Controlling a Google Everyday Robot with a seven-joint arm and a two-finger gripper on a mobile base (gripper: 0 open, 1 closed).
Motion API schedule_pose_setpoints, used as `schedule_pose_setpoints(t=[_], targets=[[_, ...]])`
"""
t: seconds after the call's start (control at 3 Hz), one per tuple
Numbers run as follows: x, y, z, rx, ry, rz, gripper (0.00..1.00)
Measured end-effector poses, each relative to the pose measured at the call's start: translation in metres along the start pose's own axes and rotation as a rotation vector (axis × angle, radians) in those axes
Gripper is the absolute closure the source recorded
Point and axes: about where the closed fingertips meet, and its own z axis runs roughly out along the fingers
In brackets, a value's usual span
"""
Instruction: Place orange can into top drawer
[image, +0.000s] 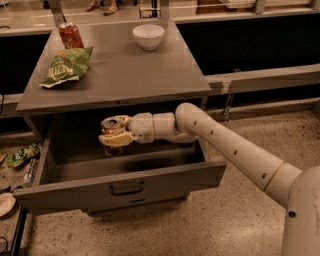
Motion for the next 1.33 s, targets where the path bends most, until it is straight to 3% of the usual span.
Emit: schedule_pose_setpoints(t=[0.33, 1.0, 1.33], targets=[[0.021, -0.003, 0.015, -0.023, 0.021, -0.027, 0.82], [0.085, -0.026, 0.04, -0.019, 0.089, -0.051, 0.35], [0.088, -0.028, 0.042, -0.018, 0.094, -0.053, 0.13]])
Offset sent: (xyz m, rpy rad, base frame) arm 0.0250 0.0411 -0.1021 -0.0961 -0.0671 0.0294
